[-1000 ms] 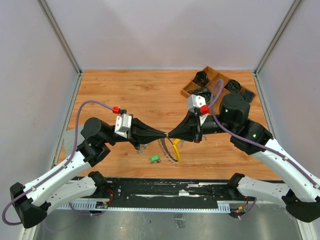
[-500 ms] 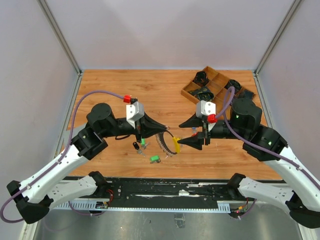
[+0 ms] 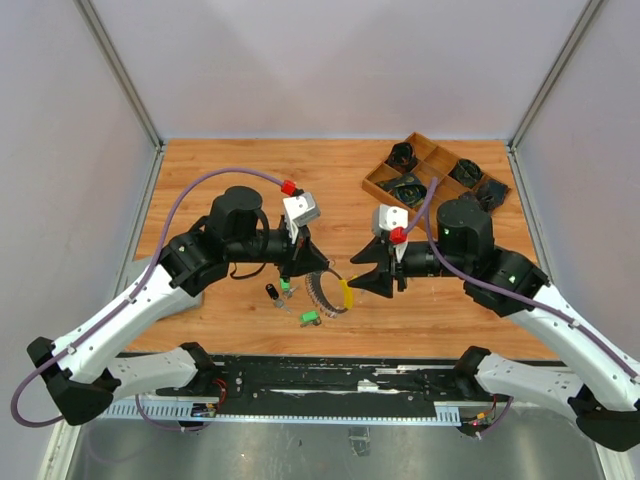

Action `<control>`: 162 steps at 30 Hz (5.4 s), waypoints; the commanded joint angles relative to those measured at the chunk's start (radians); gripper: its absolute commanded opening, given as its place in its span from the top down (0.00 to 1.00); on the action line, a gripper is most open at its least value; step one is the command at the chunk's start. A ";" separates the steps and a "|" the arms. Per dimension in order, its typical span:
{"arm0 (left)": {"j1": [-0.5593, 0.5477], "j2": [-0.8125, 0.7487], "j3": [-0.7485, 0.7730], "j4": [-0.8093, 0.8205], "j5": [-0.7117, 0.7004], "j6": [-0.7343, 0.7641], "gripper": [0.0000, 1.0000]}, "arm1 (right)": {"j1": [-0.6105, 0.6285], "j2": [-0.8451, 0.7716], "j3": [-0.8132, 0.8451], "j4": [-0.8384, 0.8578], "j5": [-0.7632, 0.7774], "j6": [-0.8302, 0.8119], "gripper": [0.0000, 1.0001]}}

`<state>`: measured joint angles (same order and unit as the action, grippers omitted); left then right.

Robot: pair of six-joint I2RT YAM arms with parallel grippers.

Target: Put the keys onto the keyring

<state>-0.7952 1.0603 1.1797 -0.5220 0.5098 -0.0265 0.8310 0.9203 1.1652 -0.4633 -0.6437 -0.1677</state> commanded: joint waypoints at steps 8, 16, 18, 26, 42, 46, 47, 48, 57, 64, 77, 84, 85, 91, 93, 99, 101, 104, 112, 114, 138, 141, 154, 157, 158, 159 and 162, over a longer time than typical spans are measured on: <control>-0.016 -0.013 0.050 -0.048 0.073 0.019 0.99 | 0.008 0.064 -0.021 0.139 -0.039 0.034 0.61; -0.018 -0.026 0.042 -0.035 0.081 0.022 0.99 | 0.010 0.104 -0.025 0.153 -0.098 0.041 0.69; -0.018 -0.029 0.040 -0.032 0.086 0.023 0.99 | 0.010 0.112 -0.025 0.154 -0.107 0.042 0.71; -0.019 -0.030 0.034 -0.022 0.098 0.037 0.99 | 0.013 0.134 -0.019 0.144 -0.119 0.036 0.80; -0.019 -0.034 0.027 -0.008 0.117 0.043 1.00 | 0.021 0.164 -0.008 0.129 -0.123 0.021 0.69; -0.019 -0.037 0.022 -0.009 0.121 0.046 1.00 | 0.022 0.163 -0.008 0.130 -0.111 0.016 0.72; -0.019 -0.038 0.021 -0.009 0.120 0.045 0.99 | 0.022 0.164 -0.006 0.129 -0.114 0.016 0.77; -0.019 -0.040 0.019 -0.011 0.119 0.048 1.00 | 0.022 0.166 -0.003 0.128 -0.119 0.016 0.79; -0.019 -0.037 0.019 -0.045 0.110 0.064 1.00 | 0.024 0.132 -0.006 0.140 -0.127 0.025 0.63; -0.019 -0.033 0.019 -0.049 0.117 0.068 0.99 | 0.023 0.121 -0.002 0.140 -0.131 0.028 0.70; -0.019 -0.031 0.023 -0.040 0.128 0.068 0.99 | 0.023 0.151 0.004 0.131 -0.125 0.022 0.86; -0.019 -0.056 0.012 -0.041 0.087 0.066 0.90 | 0.024 0.134 0.003 0.131 -0.119 0.023 0.99; -0.019 -0.070 0.007 -0.033 0.072 0.059 0.87 | 0.024 0.126 0.000 0.137 -0.110 0.027 0.99; -0.019 -0.216 -0.055 0.100 -0.091 -0.044 0.60 | 0.023 0.056 -0.049 0.255 -0.045 0.120 0.99; -0.019 -0.265 -0.081 0.151 -0.139 -0.105 0.52 | 0.024 0.045 -0.066 0.301 -0.035 0.163 0.99; -0.019 -0.332 -0.124 0.230 -0.269 -0.244 0.45 | 0.023 0.007 -0.147 0.529 0.046 0.355 0.99; -0.019 -0.322 -0.120 0.229 -0.297 -0.274 0.45 | 0.023 -0.011 -0.190 0.633 0.089 0.414 0.99; -0.019 -0.309 -0.125 0.253 -0.307 -0.294 0.45 | 0.023 -0.020 -0.230 0.743 0.129 0.467 0.99; -0.019 -0.334 -0.169 0.427 -0.252 -0.249 0.47 | 0.023 -0.038 -0.250 0.900 0.111 0.499 0.99; -0.019 -0.314 -0.145 0.426 -0.258 -0.238 0.49 | 0.023 -0.049 -0.239 0.895 0.106 0.492 0.99; -0.019 -0.056 -0.024 -0.309 -0.625 -0.457 0.00 | 0.020 -0.170 -0.178 0.313 0.489 0.319 0.99; -0.018 -0.034 -0.053 -0.305 -0.569 -0.417 0.00 | 0.019 -0.185 -0.184 0.290 0.494 0.311 1.00; -0.018 -0.197 -0.063 0.031 -0.627 -0.354 0.03 | 0.019 -0.194 -0.169 0.240 0.400 0.255 0.99; -0.018 -0.216 -0.064 0.149 -0.590 -0.320 0.07 | 0.019 -0.190 -0.157 0.263 0.368 0.251 0.99; -0.019 -0.211 -0.057 0.174 -0.566 -0.307 0.08 | 0.020 -0.190 -0.154 0.273 0.357 0.251 0.99; -0.019 -0.205 -0.049 0.197 -0.542 -0.293 0.09 | 0.020 -0.190 -0.148 0.282 0.349 0.249 0.99; -0.021 -0.197 -0.037 0.274 -0.464 -0.272 0.12 | 0.019 -0.193 -0.132 0.308 0.340 0.245 0.99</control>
<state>-0.8085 0.8391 1.1316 -0.4137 -0.0505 -0.3538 0.8425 0.7395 0.9802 -0.2352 -0.2611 0.0998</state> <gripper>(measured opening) 0.892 0.012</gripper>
